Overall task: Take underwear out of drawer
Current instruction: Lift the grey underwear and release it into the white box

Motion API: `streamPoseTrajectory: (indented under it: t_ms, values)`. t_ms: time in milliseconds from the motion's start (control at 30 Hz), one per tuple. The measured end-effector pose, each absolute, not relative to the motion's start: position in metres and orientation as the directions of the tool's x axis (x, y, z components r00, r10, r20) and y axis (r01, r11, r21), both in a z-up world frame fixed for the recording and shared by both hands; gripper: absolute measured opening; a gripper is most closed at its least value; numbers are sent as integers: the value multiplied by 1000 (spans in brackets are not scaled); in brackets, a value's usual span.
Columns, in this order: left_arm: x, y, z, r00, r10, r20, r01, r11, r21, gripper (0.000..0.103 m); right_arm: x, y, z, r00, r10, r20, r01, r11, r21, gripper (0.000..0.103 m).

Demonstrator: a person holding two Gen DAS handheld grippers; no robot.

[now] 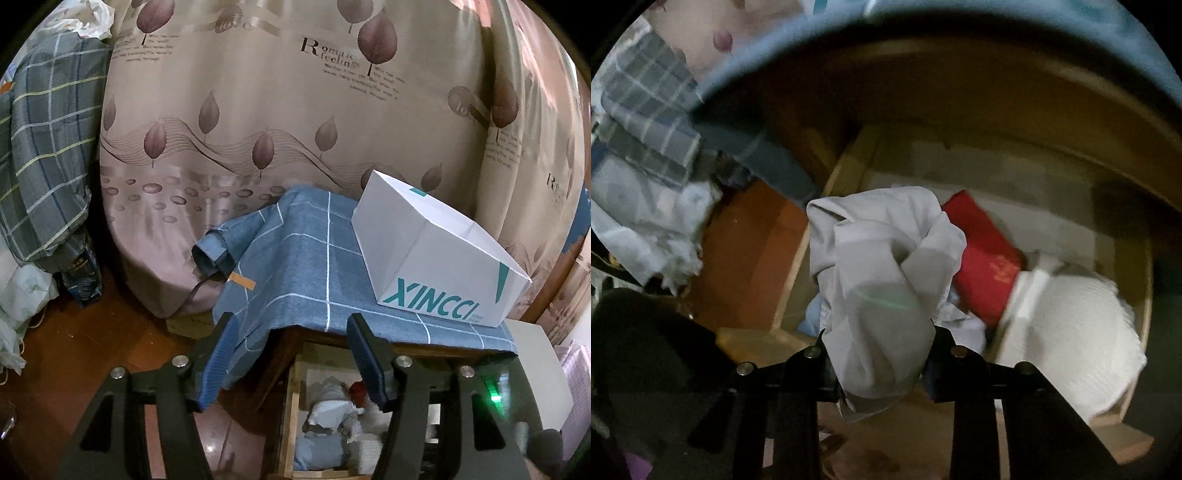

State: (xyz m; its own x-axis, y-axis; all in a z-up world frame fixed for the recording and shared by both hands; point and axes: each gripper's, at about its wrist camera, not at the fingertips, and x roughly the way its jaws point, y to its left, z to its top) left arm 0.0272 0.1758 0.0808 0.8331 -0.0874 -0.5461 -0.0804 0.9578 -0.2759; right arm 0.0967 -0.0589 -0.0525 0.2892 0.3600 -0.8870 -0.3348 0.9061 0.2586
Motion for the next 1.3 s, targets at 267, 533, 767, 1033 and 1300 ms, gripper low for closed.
streamPoseTrajectory:
  t_ms: [267,533,767,1033,1300]
  values:
    - [27,168,79,826,-79,-558,-72,967,-245,63,61,-106,7,403,402,-822,-311,905,290,28]
    - [24,159,82,834,-69,-548,-59,975,-213,69,47,-155,116,557,416,-719,-307,907,287,28]
    - [19,153,84,848,-53,-527,-71,975,-212,82,102,-167,211,651,379,-658,-322,923,213,28]
    - [12,154,86,874,-192,-447,61,955,-292,82,225,-157,201,600,267,-754,-253,958,138,28]
    - [6,172,89,922,-225,-314,64,891,-448,82,294,-142,151,490,195,-850,-212,972,101,29]
